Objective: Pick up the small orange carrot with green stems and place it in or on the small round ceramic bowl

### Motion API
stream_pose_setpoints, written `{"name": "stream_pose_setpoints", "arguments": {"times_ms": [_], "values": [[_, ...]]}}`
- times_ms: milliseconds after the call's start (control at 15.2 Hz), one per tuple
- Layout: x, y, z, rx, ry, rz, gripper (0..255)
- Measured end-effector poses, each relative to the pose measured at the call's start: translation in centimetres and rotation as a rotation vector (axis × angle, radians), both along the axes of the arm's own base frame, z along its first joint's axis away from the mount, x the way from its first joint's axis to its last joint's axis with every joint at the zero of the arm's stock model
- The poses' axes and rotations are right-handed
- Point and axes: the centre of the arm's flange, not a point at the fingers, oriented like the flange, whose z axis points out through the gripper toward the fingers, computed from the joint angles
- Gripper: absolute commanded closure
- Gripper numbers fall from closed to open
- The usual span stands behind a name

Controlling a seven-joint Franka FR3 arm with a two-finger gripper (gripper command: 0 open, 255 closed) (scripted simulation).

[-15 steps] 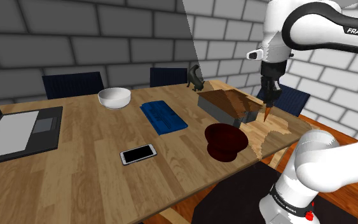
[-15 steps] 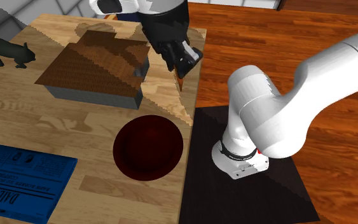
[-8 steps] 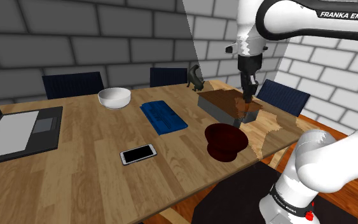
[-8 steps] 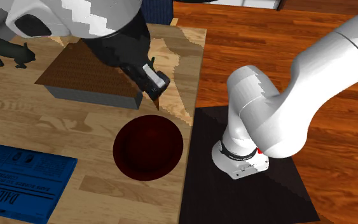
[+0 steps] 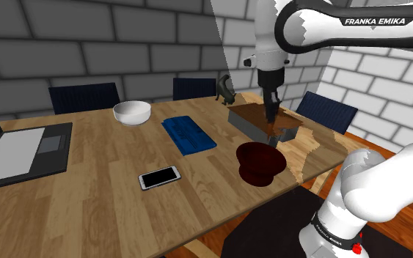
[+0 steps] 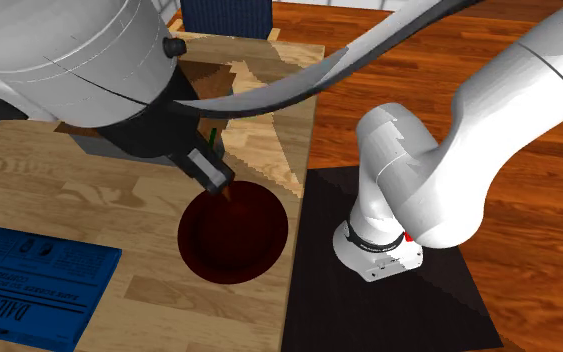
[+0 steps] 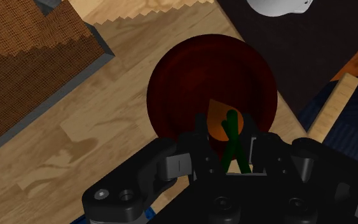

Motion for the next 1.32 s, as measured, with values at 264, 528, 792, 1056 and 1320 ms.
{"name": "stream_pose_setpoints", "arguments": {"times_ms": [264, 528, 792, 1056, 1320], "values": [[-0.1, 0.0, -2.2, 0.000, 0.000, 0.000, 255], [0.0, 0.0, -4.2, 0.000, 0.000, 0.000, 255], [0.0, 0.0, -6.2, 0.000, 0.000, 0.000, 255], [0.0, 0.0, -6.5, 0.000, 0.000, 0.000, 255], [0.0, 0.0, -6.5, 0.000, 0.000, 0.000, 0]]}}
